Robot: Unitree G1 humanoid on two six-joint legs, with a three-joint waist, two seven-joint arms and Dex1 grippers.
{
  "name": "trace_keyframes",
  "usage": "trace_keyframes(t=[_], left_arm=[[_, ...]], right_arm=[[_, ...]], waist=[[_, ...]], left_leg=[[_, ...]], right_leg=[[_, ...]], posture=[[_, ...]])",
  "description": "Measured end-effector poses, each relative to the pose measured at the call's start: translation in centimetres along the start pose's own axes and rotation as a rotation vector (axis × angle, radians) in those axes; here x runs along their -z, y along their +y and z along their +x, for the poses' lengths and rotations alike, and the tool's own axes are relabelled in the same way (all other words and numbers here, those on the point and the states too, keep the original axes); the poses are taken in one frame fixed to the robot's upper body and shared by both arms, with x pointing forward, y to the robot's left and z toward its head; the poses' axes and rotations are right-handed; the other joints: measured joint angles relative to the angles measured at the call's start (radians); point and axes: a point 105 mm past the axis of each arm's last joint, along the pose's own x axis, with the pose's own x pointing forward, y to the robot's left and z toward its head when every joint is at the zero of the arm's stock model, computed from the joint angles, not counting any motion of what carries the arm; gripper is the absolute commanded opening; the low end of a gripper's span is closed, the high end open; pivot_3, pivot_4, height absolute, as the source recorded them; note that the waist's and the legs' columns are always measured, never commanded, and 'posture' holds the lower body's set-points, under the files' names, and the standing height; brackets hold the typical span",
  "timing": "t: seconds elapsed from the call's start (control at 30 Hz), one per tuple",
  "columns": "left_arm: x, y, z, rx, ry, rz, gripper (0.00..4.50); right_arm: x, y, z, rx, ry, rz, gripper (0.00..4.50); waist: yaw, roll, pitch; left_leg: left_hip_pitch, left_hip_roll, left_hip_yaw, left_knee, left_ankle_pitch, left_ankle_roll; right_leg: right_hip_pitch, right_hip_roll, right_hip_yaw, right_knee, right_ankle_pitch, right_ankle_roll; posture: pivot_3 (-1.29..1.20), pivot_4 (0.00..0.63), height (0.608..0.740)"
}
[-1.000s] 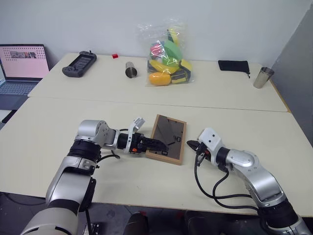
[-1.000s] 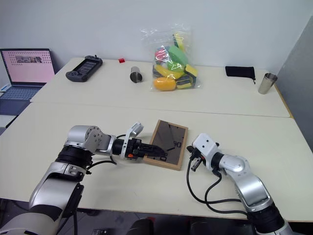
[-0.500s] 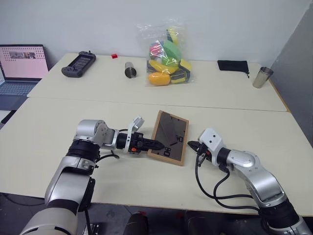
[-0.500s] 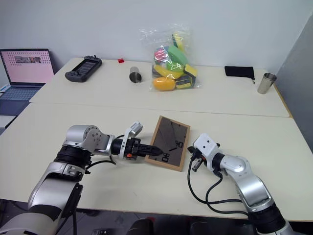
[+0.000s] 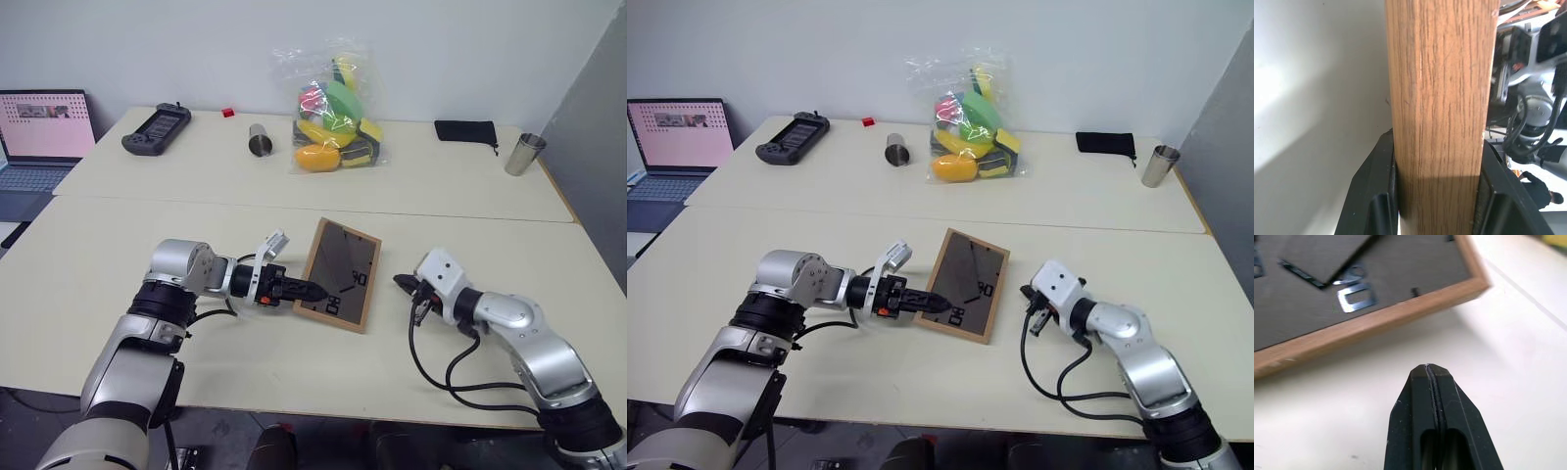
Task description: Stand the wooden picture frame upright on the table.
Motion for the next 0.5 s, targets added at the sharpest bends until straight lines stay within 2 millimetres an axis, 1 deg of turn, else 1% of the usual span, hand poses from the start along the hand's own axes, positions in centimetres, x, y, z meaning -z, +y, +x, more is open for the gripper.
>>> trace_keyframes(t=[0.07,0.17,0.27,0.33,0.5], left_arm=[[0.0,0.0,0.0,0.008,0.003,0.051,1.29],[-0.1,0.0,0.2,0.020,0.008,0.103,1.29],[-0.1,0.0,0.2,0.024,0.008,0.120,1.29],[-0.1,0.0,0.3,0.030,0.010,0.140,1.29],[-0.4,-0.2,0.2,0.036,0.014,0.197,1.29]], right_arm=[[-1.5,-1.2,-0.3,-0.001,-0.040,0.024,0.87],[-3.7,-2.4,-0.6,0.004,-0.088,0.002,1.50],[-5.1,-2.6,-0.3,-0.008,-0.125,0.029,2.16],[-5.4,-2.5,-0.2,-0.021,-0.128,0.035,2.56],[-6.2,-1.4,0.6,-0.084,-0.139,0.036,2.56]], waist=[[0.000,0.000,0.000],[0.001,0.000,0.000],[0.001,0.000,0.000],[0.001,0.000,0.000],[0.001,0.000,0.000]], left_leg=[[0.000,0.000,0.000,0.000,0.000,0.000],[0.001,0.000,-0.001,0.000,0.000,0.000],[0.001,0.000,-0.001,0.000,0.000,0.000],[0.001,0.000,-0.001,0.000,0.000,0.000],[0.001,0.000,-0.001,0.000,0.000,0.000]], right_leg=[[0.001,0.000,0.000,0.000,0.000,0.000],[0.002,0.000,-0.001,-0.001,0.000,-0.001],[0.002,0.000,-0.001,-0.001,0.000,-0.001],[0.002,0.000,-0.001,-0.001,0.000,-0.001],[0.002,0.000,-0.001,-0.001,0.001,-0.001]], posture=[[0.00,0.150,0.740],[0.00,0.150,0.740],[0.00,0.150,0.740],[0.00,0.150,0.740],[0.00,0.150,0.740]])
